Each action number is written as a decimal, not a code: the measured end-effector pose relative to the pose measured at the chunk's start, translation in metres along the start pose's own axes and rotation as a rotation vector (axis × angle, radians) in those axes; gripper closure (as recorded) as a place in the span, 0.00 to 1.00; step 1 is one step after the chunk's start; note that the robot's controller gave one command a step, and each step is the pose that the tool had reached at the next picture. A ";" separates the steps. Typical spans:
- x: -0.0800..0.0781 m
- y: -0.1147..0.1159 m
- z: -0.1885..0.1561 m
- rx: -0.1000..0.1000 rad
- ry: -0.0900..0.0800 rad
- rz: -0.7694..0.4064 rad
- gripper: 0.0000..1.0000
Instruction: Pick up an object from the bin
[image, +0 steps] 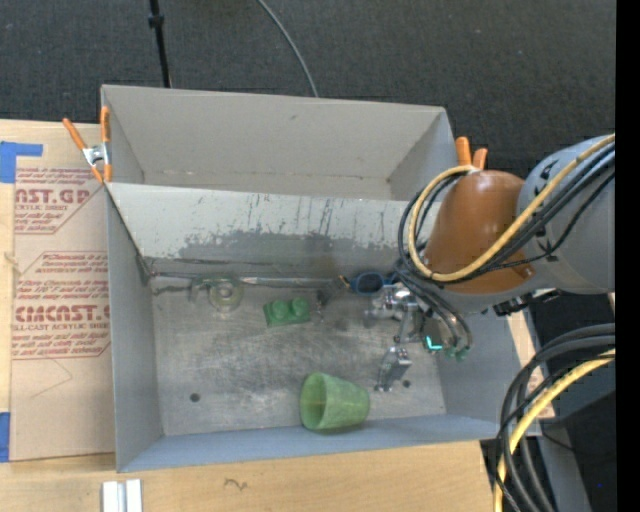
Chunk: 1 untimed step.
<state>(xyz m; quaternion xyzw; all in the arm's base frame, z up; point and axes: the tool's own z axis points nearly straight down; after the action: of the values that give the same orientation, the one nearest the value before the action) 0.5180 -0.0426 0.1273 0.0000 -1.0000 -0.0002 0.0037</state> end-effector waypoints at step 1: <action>0.037 0.058 0.004 -0.001 -0.005 -0.288 0.00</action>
Offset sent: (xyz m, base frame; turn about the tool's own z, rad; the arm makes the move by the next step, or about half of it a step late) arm -0.0368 0.0560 -0.0032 -0.2850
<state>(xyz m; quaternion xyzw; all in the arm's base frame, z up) 0.4805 0.0155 0.1232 0.1434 -0.9897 -0.0011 0.0010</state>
